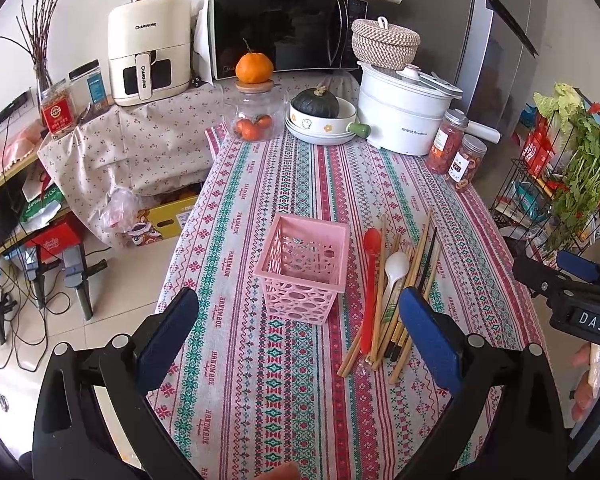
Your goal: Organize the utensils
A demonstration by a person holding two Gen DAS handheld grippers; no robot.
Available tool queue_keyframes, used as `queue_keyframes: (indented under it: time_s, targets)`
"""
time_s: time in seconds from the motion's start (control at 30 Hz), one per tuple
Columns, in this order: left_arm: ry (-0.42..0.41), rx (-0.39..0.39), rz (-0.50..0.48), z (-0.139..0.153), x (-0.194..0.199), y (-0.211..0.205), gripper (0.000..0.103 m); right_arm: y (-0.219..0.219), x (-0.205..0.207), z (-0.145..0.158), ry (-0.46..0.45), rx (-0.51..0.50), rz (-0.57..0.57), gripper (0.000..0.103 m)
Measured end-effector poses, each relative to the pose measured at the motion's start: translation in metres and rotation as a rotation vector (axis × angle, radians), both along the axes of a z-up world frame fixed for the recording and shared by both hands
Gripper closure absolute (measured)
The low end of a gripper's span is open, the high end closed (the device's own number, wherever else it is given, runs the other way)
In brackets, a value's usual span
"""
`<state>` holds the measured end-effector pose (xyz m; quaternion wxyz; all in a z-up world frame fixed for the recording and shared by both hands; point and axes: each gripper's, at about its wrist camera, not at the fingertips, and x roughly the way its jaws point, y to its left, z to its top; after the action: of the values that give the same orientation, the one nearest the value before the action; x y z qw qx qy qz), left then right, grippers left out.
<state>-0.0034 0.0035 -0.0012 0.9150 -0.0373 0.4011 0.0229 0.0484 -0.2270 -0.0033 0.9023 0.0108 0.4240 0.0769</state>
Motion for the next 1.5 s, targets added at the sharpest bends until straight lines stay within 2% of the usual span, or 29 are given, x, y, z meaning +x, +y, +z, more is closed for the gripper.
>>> queue_keyframes:
  time_s: [0.57,0.67,0.77,0.87,0.9,1.0,1.1,1.17,1.2,1.27,1.3,1.37,1.47,1.5]
  targets:
    - [-0.001,-0.009,-0.006,0.0,0.008,0.001,0.007,-0.012,0.013,-0.002,0.026,0.009,-0.025,0.007]
    - [0.042,-0.029,-0.146,0.006,0.017,-0.009,0.007,-0.018,0.02,-0.004,0.066,0.029,-0.013,0.007]
    - [0.051,0.006,-0.21,0.014,0.023,-0.021,0.007,-0.028,0.026,-0.004,0.088,0.063,-0.004,0.007]
    - [0.1,-0.023,-0.286,0.021,0.043,-0.033,0.01,-0.04,0.034,-0.006,0.109,0.104,-0.02,0.007]
    - [0.124,-0.028,-0.317,0.022,0.052,-0.04,0.011,-0.045,0.036,-0.006,0.114,0.124,-0.028,0.011]
    - [0.181,-0.028,-0.394,0.015,0.081,-0.061,0.018,-0.058,0.048,-0.014,0.152,0.198,-0.035,0.021]
    - [0.298,-0.004,-0.391,-0.01,0.12,-0.079,0.026,-0.067,0.064,-0.03,0.228,0.313,-0.023,0.031]
    - [0.413,-0.019,-0.375,-0.034,0.15,-0.087,0.04,-0.068,0.073,-0.038,0.258,0.337,-0.024,0.038]
    - [0.457,-0.019,-0.354,-0.046,0.163,-0.09,0.043,-0.067,0.077,-0.042,0.268,0.342,-0.019,0.043]
    - [0.518,-0.021,-0.325,-0.067,0.185,-0.098,0.055,-0.065,0.084,-0.047,0.277,0.341,-0.013,0.046]
    - [0.533,-0.021,-0.316,-0.076,0.195,-0.101,0.059,-0.066,0.087,-0.05,0.281,0.338,-0.02,0.047]
    - [0.555,-0.024,-0.285,-0.092,0.213,-0.105,0.075,-0.068,0.094,-0.056,0.292,0.338,-0.025,0.048]
    - [0.579,-0.029,-0.256,-0.11,0.233,-0.11,0.09,-0.076,0.101,-0.067,0.316,0.335,-0.041,0.049]
    - [0.585,-0.029,-0.249,-0.115,0.238,-0.112,0.091,-0.08,0.103,-0.069,0.32,0.332,-0.052,0.049]
